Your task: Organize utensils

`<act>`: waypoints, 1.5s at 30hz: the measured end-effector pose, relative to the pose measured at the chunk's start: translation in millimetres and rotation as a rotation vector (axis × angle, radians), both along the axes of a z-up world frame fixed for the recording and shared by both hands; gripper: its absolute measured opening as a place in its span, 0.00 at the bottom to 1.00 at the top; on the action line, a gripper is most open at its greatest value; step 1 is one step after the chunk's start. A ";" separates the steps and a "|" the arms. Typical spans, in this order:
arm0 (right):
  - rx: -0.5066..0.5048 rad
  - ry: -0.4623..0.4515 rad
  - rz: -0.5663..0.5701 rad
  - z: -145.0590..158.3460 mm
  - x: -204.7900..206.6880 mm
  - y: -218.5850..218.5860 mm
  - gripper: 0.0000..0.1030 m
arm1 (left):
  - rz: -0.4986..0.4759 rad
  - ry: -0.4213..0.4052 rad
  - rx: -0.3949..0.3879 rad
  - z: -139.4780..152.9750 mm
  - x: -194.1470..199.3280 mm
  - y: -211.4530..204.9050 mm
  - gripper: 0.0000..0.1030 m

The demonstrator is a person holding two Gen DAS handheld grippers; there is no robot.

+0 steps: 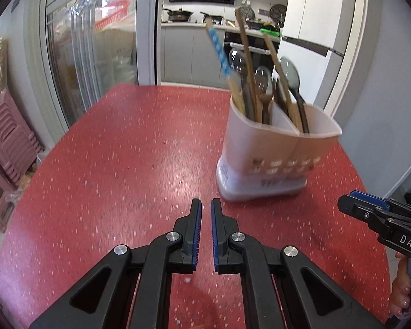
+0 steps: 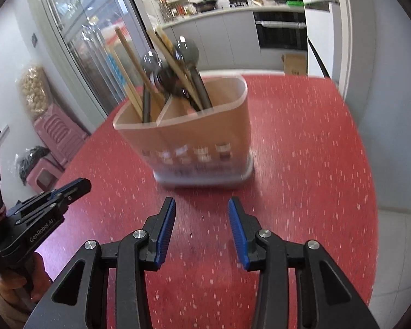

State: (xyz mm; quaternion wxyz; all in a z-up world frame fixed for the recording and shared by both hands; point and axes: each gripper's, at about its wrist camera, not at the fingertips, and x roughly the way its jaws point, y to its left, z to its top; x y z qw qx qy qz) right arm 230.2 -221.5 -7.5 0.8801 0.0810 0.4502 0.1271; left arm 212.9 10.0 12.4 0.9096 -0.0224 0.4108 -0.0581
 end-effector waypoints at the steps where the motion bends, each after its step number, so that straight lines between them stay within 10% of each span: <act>1: -0.001 0.019 -0.005 -3.4 -2.2 -0.5 0.42 | 0.002 0.008 -0.001 -2.8 -3.1 2.8 0.34; 3: 0.006 0.048 -0.010 -8.7 -5.9 -1.4 0.43 | 0.004 0.027 0.000 -9.1 -8.5 5.5 0.43; 4: 0.008 0.066 -0.013 -11.8 -7.8 -1.7 0.44 | 0.005 0.040 0.004 -12.5 -11.0 7.1 0.96; 5: 0.005 0.077 -0.016 -14.2 -10.1 -1.6 0.45 | 0.013 0.048 0.009 -15.3 -13.7 9.9 1.00; 20: -0.076 0.154 -0.036 -30.9 -41.1 11.7 0.91 | 0.015 -0.005 0.052 -43.2 -28.0 -1.7 1.00; 45: -0.201 -0.204 -0.181 8.3 -102.9 14.9 0.91 | 0.037 -0.164 0.024 -12.3 -86.0 -2.3 1.00</act>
